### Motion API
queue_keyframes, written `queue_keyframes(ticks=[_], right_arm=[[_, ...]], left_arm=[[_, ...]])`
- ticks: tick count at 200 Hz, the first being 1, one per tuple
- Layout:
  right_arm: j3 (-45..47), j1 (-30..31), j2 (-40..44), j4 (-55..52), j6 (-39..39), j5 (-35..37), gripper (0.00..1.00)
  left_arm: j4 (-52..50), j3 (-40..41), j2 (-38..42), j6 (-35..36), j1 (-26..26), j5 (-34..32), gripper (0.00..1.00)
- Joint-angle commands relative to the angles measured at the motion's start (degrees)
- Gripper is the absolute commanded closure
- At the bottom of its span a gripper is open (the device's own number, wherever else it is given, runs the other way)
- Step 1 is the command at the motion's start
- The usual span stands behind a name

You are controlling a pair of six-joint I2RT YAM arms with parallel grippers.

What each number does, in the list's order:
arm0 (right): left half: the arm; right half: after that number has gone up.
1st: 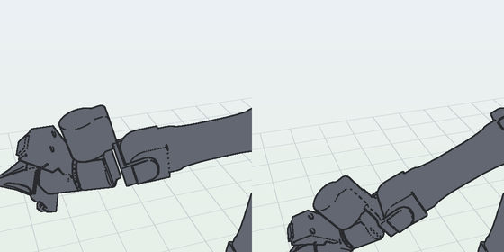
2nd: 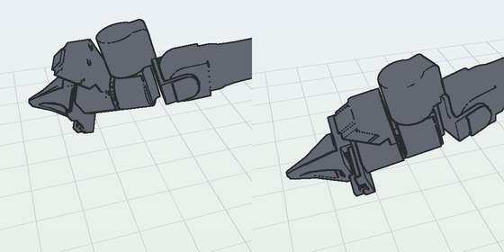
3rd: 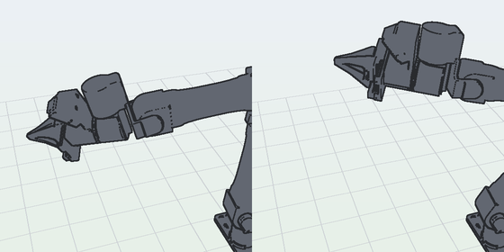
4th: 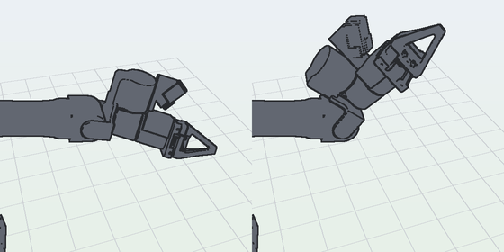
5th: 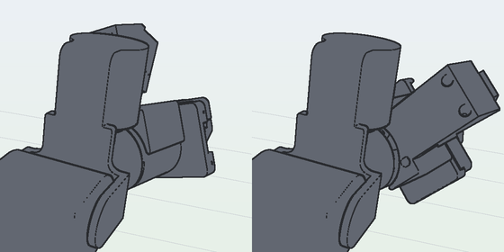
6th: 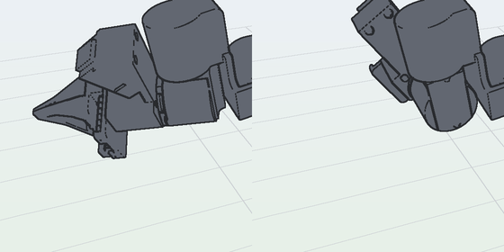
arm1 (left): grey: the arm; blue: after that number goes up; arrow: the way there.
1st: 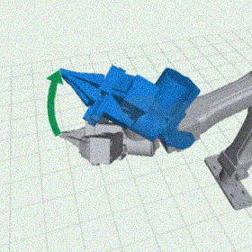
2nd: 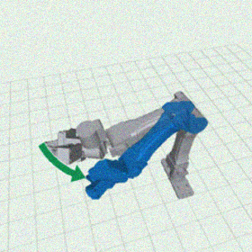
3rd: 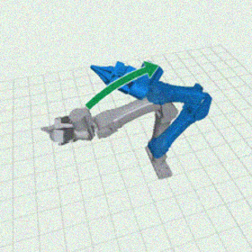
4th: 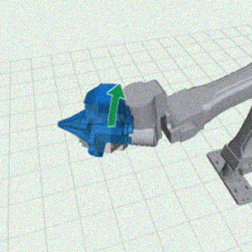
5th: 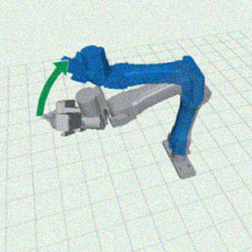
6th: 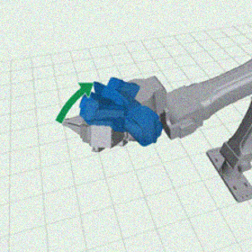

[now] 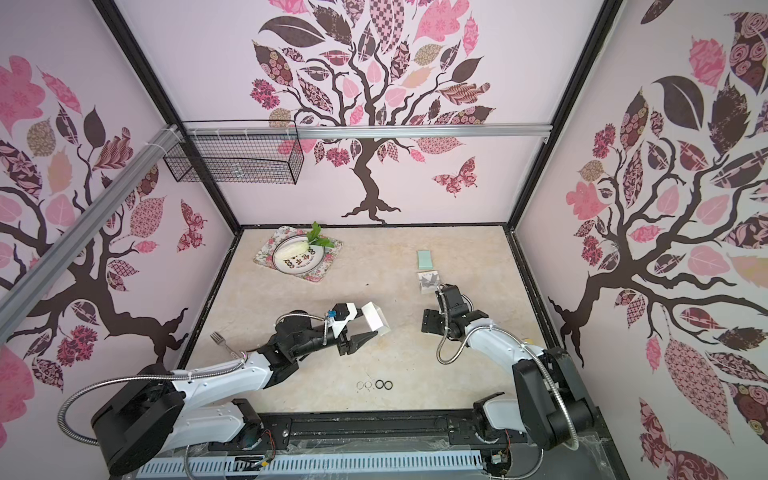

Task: Take the rings out of the lift-off lid box
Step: Place the lid at the center of the board, then place the jewelry box at the center of the board.

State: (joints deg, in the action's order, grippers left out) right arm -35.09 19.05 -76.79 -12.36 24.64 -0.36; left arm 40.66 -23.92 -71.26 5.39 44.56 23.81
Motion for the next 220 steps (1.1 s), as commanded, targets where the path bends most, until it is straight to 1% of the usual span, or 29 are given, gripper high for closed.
queue_keyframes(ticks=[1,22,41,63,81,86,97,115,127,147,173,188,220], right_arm=[[-1.6,0.2,-2.7,0.4,0.1,1.9,0.14],[-1.9,0.2,-3.6,0.7,0.1,1.8,0.09],[-2.4,0.1,-2.8,0.0,-0.1,1.8,0.09],[-4.0,0.2,2.2,-2.7,-0.8,1.0,0.07],[-5.8,0.1,7.3,-5.5,-1.4,-1.6,0.02],[-6.2,0.0,9.1,-5.8,-1.6,-3.0,0.01],[-5.9,-0.3,12.7,-5.2,-1.4,-7.7,0.0],[-3.1,-1.4,19.5,0.2,1.4,-19.7,0.0],[-1.3,-2.1,22.4,4.4,4.5,-27.8,0.0],[0.9,-2.4,23.7,11.3,9.8,-36.8,0.0],[2.3,-2.6,22.3,19.7,15.0,-42.9,0.0],[2.2,-2.7,20.8,23.1,16.6,-45.3,0.07],[1.2,-2.7,17.0,26.7,17.8,-47.8,0.28]], left_arm=[[1.3,-1.2,0.6,-0.4,0.0,2.9,0.33],[1.2,-2.0,0.3,-0.5,-0.1,4.0,0.33],[1.3,-2.6,0.1,-0.6,-0.1,4.8,0.33],[1.3,-3.3,0.1,-0.6,-0.1,5.7,0.33],[1.6,-4.1,-0.7,-0.4,0.0,6.1,0.33],[1.8,-4.7,-1.0,-0.4,-0.1,6.6,0.33],[2.0,-5.7,-2.0,-0.4,-0.3,8.1,0.33],[2.4,-7.8,-3.7,-0.3,-0.8,10.8,0.33],[2.5,-9.5,-4.8,-0.5,-1.4,12.8,0.32],[3.5,-12.2,-7.0,-1.5,-3.3,16.2,0.31],[4.4,-15.5,-10.2,-3.1,-5.7,20.0,0.31],[4.2,-17.0,-11.6,-3.1,-6.4,20.7,0.31],[2.7,-20.7,-14.7,-2.7,-6.7,21.8,0.3]])
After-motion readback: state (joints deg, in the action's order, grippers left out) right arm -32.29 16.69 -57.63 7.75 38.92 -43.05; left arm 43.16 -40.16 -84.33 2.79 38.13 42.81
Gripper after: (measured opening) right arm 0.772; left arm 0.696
